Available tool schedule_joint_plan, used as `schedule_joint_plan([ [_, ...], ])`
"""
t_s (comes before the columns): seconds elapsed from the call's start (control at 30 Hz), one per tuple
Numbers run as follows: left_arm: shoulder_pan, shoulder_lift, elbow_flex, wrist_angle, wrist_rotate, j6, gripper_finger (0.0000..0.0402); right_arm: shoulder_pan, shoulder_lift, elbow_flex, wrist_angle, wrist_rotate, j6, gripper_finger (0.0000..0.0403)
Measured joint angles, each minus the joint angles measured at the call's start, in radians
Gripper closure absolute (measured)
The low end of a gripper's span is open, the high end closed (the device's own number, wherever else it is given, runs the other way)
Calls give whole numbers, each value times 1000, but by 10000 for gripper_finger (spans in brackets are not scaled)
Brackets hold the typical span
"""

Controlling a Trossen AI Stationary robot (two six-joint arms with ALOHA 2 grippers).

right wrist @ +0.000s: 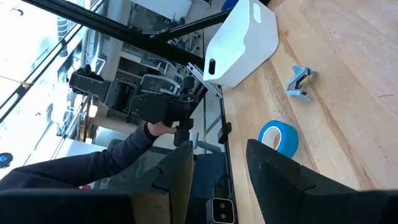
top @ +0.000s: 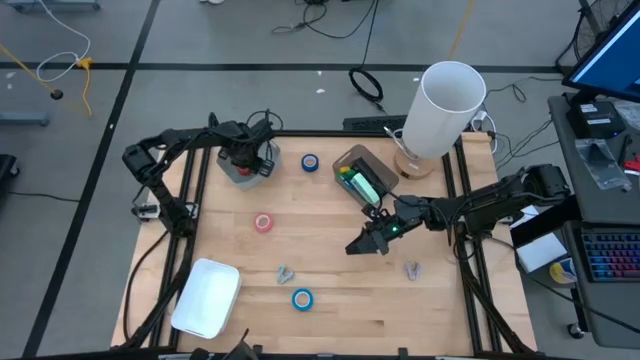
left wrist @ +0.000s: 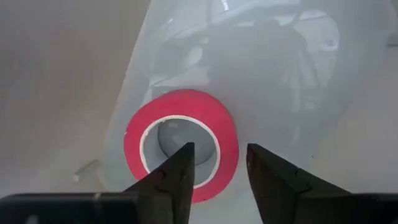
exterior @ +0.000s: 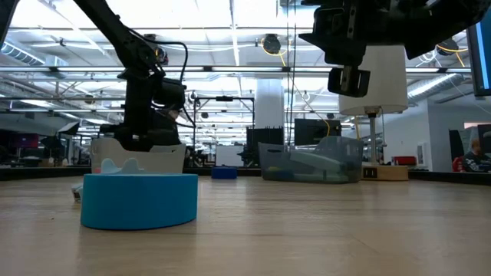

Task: Pick and place Stapler, Stapler remover, tape
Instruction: Put the orange tape into the gray bin, then put the light blue tape into the gray bin

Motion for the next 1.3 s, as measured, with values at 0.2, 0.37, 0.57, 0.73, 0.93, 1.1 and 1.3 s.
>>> schedule_joint_plan([
  [0.2,10,-45,0,-8,68,15,225,0,0,0,0,0,1,259],
  [0.37,-23,-182,0,-12,73,9,223,0,0,0,0,-3,-1,258],
  [0.57,-177,-405,0,-7,203,72,222,0,0,0,0,-4,-13,258],
  [0.73,-398,-538,0,2,322,147,222,0,0,0,0,-4,-29,259],
  [0.93,-703,-579,0,21,328,149,222,0,0,0,0,-5,-53,260],
  [1.1,-916,-519,0,106,242,148,222,0,0,0,-3,-5,-57,257],
  [1.3,-1066,-376,0,281,107,187,222,0,1,0,-10,-6,-81,258],
])
